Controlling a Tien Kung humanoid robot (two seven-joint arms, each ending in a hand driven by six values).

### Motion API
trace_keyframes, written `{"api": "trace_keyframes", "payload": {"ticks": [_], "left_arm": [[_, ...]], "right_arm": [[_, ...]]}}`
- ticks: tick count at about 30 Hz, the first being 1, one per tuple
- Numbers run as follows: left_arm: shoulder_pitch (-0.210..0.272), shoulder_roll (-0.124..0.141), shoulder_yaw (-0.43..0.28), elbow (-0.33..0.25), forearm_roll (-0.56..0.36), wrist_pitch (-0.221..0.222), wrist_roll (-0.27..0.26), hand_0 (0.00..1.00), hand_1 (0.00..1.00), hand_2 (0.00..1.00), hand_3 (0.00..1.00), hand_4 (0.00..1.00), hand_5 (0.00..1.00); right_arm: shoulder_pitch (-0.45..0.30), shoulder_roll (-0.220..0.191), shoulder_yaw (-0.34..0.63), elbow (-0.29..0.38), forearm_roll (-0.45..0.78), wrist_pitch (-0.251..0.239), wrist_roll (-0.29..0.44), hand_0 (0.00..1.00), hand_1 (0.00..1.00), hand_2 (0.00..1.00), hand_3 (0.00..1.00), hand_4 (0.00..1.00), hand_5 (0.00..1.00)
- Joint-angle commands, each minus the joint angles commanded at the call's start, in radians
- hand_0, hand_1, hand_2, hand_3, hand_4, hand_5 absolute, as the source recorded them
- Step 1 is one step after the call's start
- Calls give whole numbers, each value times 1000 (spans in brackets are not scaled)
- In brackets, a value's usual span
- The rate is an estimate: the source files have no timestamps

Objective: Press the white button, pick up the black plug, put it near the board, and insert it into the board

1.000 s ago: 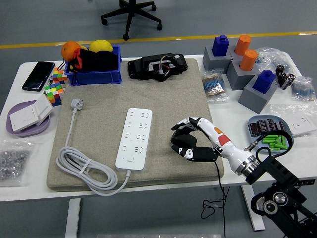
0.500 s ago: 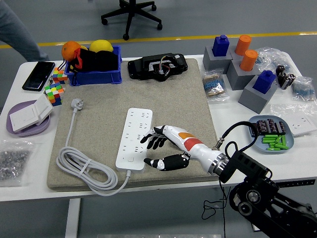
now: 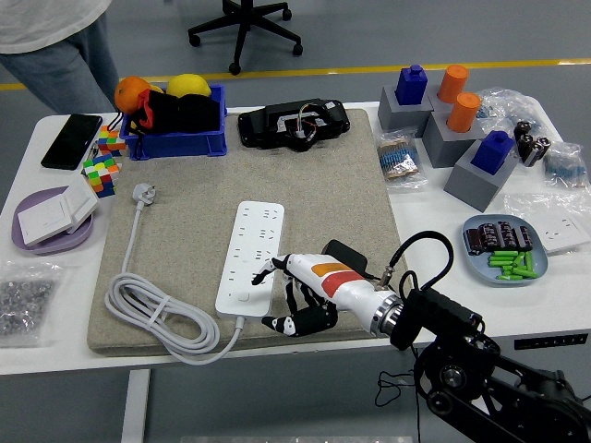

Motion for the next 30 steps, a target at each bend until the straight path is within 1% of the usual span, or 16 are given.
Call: {"api": "trace_keyframes", "payload": {"ticks": [5, 9, 13, 20, 21, 25, 30], "left_arm": [[0, 1, 1, 0, -1, 0, 1, 650, 640, 635, 676, 524, 99], [-1, 2, 2, 0, 4, -2, 2, 650, 640, 634, 676, 524, 99], [-2, 3, 6, 0, 2, -3, 3, 650, 640, 634, 676, 524, 99], [1, 6, 8, 0, 3, -4, 5, 650, 640, 634, 676, 524, 99], [1, 6, 7, 0, 5, -4, 5, 650, 640, 634, 675, 524, 98], [2, 9, 5, 0, 13, -6, 7, 650, 640, 634, 675, 524, 98], [-2, 11, 10, 0, 11, -8, 5, 650, 640, 634, 676, 524, 98]], "right_arm": [[11, 8, -22, -27, -12, -5, 1, 2, 2, 172, 697, 818, 248], [36, 38, -39, -73, -24, -13, 11, 2, 2, 171, 700, 824, 254], [57, 58, -58, -107, -24, -24, 27, 2, 2, 171, 700, 824, 254], [87, 86, -81, -182, -25, -25, 34, 2, 2, 172, 702, 830, 265], [89, 89, -83, -190, -27, -25, 34, 2, 2, 174, 701, 837, 283], [115, 113, -95, -243, -32, -34, 43, 2, 2, 174, 701, 837, 283], [131, 126, -107, -281, -31, -40, 53, 2, 2, 176, 702, 845, 297]]}}
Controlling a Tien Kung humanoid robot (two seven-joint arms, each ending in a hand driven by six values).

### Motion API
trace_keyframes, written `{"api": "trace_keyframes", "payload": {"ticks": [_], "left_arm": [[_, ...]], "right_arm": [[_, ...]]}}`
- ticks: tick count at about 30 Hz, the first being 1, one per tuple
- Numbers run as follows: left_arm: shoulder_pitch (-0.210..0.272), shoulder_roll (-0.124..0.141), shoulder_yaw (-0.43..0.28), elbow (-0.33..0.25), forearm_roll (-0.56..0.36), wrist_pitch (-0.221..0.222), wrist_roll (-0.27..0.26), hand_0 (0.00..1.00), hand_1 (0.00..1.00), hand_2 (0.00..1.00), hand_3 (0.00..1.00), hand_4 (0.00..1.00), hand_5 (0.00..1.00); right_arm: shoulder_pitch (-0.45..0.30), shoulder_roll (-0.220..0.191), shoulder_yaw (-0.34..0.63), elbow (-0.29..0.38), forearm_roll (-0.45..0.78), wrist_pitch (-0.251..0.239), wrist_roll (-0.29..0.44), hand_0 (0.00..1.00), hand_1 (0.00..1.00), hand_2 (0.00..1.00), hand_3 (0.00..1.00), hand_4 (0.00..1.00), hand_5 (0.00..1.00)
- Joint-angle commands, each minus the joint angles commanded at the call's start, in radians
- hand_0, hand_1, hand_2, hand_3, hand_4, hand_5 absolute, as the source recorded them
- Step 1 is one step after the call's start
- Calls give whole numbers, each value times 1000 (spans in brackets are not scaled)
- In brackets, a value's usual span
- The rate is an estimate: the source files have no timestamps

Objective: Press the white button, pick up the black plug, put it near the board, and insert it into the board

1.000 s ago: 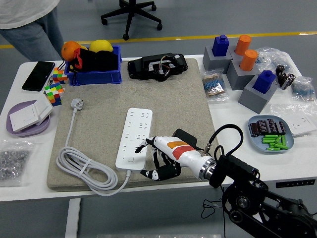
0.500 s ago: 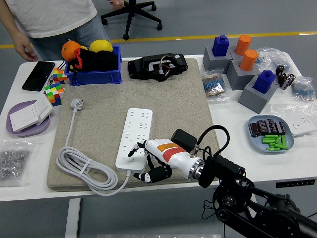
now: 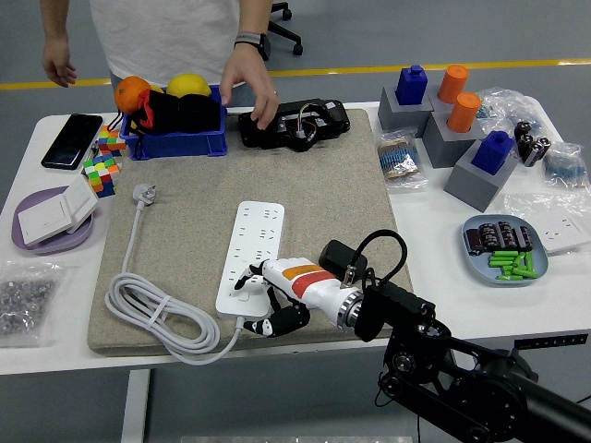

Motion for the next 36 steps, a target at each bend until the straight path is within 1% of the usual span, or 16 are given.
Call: {"api": "trace_keyframes", "payload": {"ticks": [5, 16, 25, 29, 36], "left_arm": [[2, 1, -1, 0, 1, 0, 0, 650, 640, 634, 675, 524, 98], [4, 0, -2, 0, -1, 1, 0, 651, 640, 634, 676, 525, 96], [3, -2, -5, 0, 3, 1, -1, 650, 641, 634, 676, 526, 95], [4, -3, -4, 0, 0, 1, -1, 650, 640, 634, 677, 527, 94], [6, -4, -8, 0, 2, 2, -1, 651, 640, 634, 677, 528, 95]], "right_arm": [[-1, 0, -15, -26, -1, 1, 2, 2, 2, 176, 699, 846, 299], [-3, 0, -25, -51, -7, 0, 8, 2, 2, 175, 701, 846, 301], [-3, -5, -28, -54, -9, -2, 12, 2, 2, 174, 694, 846, 301], [-7, -8, -19, -31, -9, -1, 15, 2, 2, 175, 691, 846, 301], [-14, -11, 41, 43, -8, -7, 27, 2, 2, 175, 689, 846, 300]]}}
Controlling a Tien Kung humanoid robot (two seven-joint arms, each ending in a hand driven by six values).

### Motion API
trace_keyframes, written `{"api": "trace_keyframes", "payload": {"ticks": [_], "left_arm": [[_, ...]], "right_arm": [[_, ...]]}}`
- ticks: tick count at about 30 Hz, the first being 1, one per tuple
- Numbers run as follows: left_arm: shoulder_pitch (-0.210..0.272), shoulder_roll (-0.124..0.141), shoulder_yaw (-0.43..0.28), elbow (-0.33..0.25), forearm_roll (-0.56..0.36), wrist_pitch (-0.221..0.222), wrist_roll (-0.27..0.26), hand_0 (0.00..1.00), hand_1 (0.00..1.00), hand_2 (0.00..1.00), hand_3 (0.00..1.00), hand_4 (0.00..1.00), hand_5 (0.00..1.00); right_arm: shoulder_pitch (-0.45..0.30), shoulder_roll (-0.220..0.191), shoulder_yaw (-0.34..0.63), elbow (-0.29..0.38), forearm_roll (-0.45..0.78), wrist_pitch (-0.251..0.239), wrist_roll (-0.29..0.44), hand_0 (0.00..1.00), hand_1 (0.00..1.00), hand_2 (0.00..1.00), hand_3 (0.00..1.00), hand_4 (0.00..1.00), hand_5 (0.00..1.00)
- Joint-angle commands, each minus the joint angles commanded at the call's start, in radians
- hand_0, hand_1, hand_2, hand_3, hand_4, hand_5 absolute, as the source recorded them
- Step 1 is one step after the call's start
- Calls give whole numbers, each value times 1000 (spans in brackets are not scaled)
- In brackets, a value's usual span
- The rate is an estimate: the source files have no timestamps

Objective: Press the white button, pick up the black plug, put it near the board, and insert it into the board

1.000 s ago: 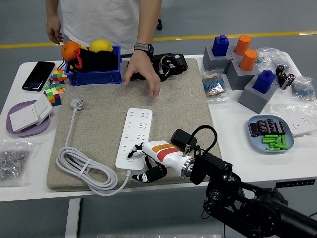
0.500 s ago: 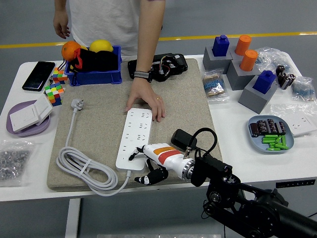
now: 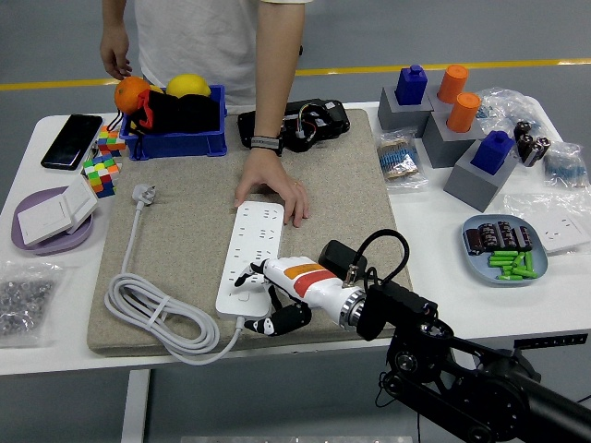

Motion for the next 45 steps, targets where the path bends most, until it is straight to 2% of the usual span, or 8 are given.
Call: {"api": "trace_keyframes", "payload": {"ticks": [9, 15, 16, 20, 21, 33, 34, 45], "left_arm": [[-1, -1, 0, 0, -2, 0, -1, 650, 640, 634, 677, 528, 95], [-1, -3, 2, 0, -7, 2, -2, 651, 640, 635, 677, 528, 94], [-1, -3, 2, 0, -8, 2, -2, 650, 640, 633, 677, 528, 94], [-2, -4, 3, 0, -8, 2, -2, 650, 640, 633, 677, 528, 94], [-2, -4, 3, 0, -9, 2, -3, 650, 640, 633, 677, 529, 95], [-4, -8, 6, 0, -13, 3, -3, 650, 640, 633, 677, 528, 95], [-4, -8, 6, 0, -13, 3, -3, 650, 640, 633, 678, 530, 99], [-4, -10, 13, 0, -14, 2, -2, 649, 640, 633, 677, 529, 96]], "right_arm": [[-40, -8, 126, 47, 15, -63, 101, 2, 2, 177, 688, 843, 298], [-79, -20, 218, 44, 37, -117, 177, 130, 113, 233, 676, 828, 295], [-83, -21, 225, 43, 38, -121, 185, 474, 476, 528, 656, 846, 282], [-118, -33, 287, 37, 28, -138, 221, 474, 476, 528, 656, 846, 282], [-121, -34, 293, 35, 26, -139, 222, 747, 731, 732, 668, 867, 255], [-197, -59, 384, -15, 5, -126, 214, 807, 790, 774, 605, 872, 241], [-201, -61, 386, -19, 5, -126, 214, 812, 791, 763, 508, 875, 234], [-237, -74, 375, -77, 12, -125, 217, 802, 779, 752, 518, 870, 227]]}}
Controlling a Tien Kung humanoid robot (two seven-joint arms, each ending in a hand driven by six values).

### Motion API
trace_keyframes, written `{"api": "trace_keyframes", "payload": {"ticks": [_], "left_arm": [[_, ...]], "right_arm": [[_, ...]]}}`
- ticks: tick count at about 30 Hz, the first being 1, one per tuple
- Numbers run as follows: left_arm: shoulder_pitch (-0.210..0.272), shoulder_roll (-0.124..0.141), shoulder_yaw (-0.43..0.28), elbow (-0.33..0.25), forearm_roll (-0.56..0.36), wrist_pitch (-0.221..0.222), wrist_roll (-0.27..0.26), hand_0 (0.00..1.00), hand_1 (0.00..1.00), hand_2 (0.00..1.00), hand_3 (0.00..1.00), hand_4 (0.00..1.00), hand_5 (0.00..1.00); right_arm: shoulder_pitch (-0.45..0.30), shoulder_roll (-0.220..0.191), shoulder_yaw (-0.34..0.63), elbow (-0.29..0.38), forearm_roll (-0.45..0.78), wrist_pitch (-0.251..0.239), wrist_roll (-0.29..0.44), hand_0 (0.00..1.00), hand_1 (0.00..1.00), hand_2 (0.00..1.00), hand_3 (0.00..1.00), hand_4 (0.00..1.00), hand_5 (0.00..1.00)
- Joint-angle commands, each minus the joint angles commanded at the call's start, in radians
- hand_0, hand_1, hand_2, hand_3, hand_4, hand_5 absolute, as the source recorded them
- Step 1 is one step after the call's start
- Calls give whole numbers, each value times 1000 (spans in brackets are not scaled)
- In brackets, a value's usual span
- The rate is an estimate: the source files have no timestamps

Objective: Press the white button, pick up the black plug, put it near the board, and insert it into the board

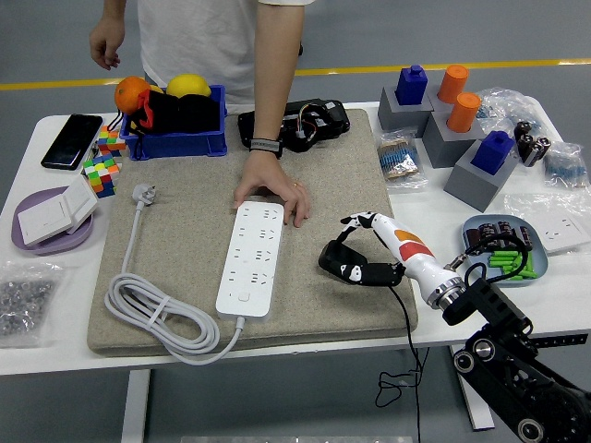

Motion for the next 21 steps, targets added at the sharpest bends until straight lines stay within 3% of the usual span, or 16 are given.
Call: {"api": "trace_keyframes", "payload": {"ticks": [21], "left_arm": [[0, 2, 2, 0, 11, -4, 0, 650, 640, 633, 677, 529, 95]], "right_arm": [[10, 25, -18, -102, 9, -16, 16, 731, 699, 701, 553, 868, 191]]}}
